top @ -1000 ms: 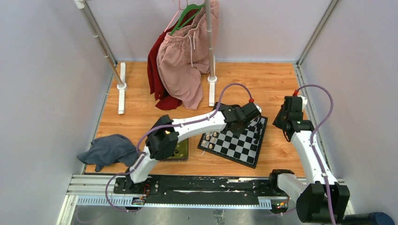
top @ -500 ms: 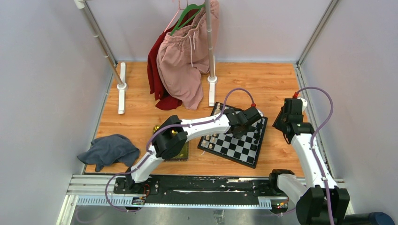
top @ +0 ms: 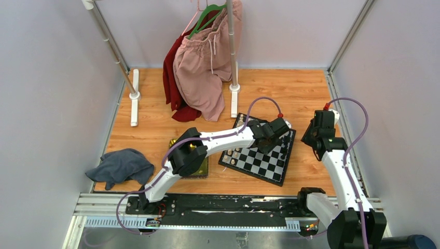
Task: Set up the chess pieces on the board
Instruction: Place the chess piece on the chessboard, then pick up the chess piece from the storage box.
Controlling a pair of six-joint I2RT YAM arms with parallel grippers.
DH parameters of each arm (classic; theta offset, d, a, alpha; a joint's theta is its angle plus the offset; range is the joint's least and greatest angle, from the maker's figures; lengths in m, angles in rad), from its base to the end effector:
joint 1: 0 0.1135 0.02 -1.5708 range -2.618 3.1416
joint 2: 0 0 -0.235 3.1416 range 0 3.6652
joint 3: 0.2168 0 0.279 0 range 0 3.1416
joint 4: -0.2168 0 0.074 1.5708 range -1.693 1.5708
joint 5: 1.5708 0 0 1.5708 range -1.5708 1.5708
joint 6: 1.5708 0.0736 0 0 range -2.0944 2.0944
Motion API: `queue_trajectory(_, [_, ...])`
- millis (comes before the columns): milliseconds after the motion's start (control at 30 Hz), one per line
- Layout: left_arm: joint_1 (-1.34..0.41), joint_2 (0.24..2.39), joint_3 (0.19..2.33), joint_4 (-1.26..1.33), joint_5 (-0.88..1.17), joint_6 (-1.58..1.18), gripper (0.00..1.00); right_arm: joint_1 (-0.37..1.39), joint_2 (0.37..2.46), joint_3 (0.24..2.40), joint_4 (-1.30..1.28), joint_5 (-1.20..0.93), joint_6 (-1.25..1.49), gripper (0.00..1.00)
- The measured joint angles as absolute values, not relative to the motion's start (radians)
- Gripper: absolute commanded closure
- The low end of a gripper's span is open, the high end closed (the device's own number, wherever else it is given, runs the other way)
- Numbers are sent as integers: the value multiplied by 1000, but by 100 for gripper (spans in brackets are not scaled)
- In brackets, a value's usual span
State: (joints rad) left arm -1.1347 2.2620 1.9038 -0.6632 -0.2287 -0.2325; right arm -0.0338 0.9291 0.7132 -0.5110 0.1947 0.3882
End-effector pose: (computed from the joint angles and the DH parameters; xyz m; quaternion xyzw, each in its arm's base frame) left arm 0.2357 -0.4662 0.1310 0.3890 0.8741 -0.0851 0.2783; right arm 0.2670 -0.0233 0.2048 0.2291 0.8795 -0.0154 0.4168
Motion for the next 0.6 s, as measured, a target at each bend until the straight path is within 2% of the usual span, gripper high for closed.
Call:
queue_trajectory(133, [-1135,2255,1898,-660,-238,-239,54,-34,917,713,-516,191,384,66])
queue_trajectory(333, [-1135,2144,1862,-690,-306,-250,41,-34,910,714,-518,181,376,66])
queue_trajectory(600, [-1135,1684,1599,-706,-512,-362,32,-30,930,756,-520,123,352,65])
